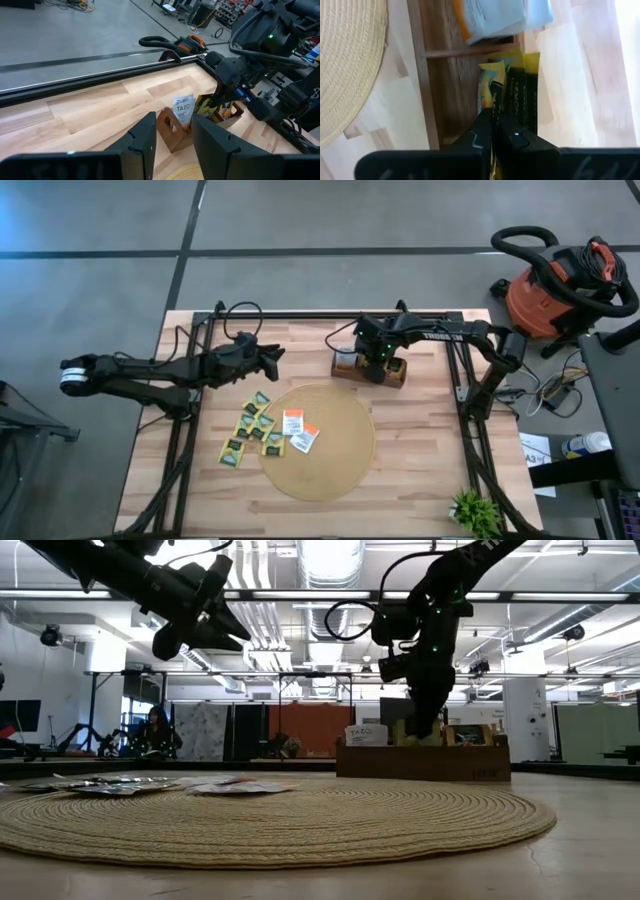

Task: Pick & Place Tea
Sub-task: Put the lemon tea bag into the middle section of the wooden organizer

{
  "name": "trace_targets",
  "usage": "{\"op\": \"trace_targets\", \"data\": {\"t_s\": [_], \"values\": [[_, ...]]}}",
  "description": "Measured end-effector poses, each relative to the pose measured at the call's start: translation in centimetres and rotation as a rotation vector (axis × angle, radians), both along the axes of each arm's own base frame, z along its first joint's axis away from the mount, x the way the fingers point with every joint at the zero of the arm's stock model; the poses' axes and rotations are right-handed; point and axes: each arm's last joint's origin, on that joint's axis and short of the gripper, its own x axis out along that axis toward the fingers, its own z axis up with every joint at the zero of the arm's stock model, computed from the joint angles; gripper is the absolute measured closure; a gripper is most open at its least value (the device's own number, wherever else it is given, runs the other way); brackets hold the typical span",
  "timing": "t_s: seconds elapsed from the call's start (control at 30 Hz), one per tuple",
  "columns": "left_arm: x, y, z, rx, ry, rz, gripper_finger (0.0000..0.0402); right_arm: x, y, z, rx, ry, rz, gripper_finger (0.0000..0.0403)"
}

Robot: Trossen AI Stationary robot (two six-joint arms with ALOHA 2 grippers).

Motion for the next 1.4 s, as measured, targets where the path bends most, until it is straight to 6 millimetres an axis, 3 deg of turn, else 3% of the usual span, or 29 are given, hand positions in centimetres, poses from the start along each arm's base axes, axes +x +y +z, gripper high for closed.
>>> {"op": "trace_targets", "data": {"t_s": [0.2, 0.6, 0.87, 1.0, 1.17, 1.4], "values": [[0.0, 0.0, 0.0, 0.0, 0.0, 0.0, 0.0284, -0.2, 0.1, 0.1, 0.008, 0.007, -0.012, 0.0385], [0.0, 0.0, 0.0, -0.003, 0.0, -0.008, 0.0284, -0.5, 0.1, 0.8, -0.032, 0.002, -0.019, 0.0278], [0.2, -0.3, -0.2, -0.025, 0.022, -0.139, 0.0284, -1.8, 0.8, 4.3, -0.08, -0.104, -0.017, 0.0263], [-0.2, -0.6, -1.5, -0.099, 0.146, -0.196, 0.0284, -3.0, 1.3, 6.7, -0.108, -0.186, -0.038, 0.0271], [-1.9, -1.0, -4.2, -0.329, 0.379, -0.116, 0.0284, -4.2, 2.0, 8.9, -0.095, -0.284, -0.086, 0.028], [-3.6, -1.3, -6.5, -0.562, 0.578, 0.072, 0.0284, -4.0, 2.4, 9.0, -0.037, -0.326, -0.098, 0.0279]]}}
